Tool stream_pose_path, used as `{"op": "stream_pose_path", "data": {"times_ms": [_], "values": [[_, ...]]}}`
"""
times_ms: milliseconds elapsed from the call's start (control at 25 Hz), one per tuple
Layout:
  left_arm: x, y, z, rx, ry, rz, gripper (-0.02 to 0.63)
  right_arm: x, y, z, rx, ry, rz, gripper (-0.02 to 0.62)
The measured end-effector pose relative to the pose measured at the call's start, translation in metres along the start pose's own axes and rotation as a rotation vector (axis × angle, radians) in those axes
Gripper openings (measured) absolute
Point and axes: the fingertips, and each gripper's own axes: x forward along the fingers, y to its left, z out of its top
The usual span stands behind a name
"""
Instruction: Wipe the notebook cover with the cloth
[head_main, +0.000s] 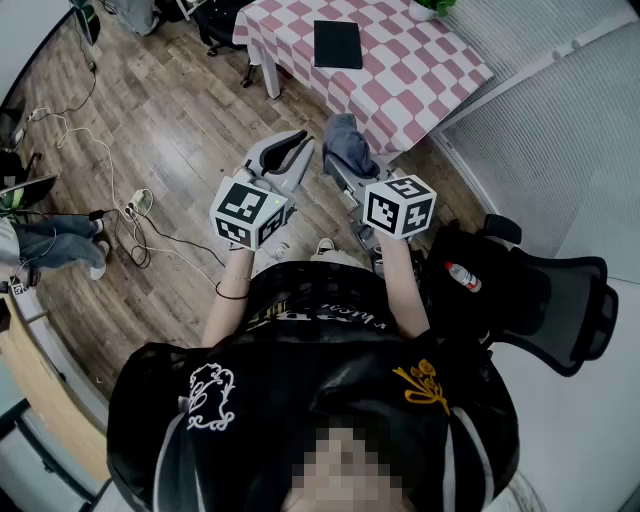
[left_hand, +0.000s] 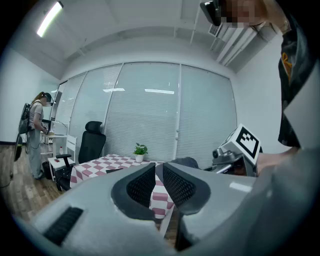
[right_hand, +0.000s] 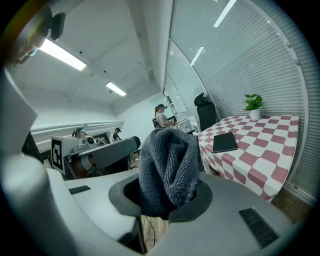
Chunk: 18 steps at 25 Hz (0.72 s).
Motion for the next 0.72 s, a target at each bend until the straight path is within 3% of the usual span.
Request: {"op": "stream_pose_path", "data": {"times_ms": [720], "values": [[0.039,-0.01,-0.003,0.017,0.02,0.019,0.043,-0.016,-0.044,0.01,0.041,-0.032,-0.002,0.074]]}}
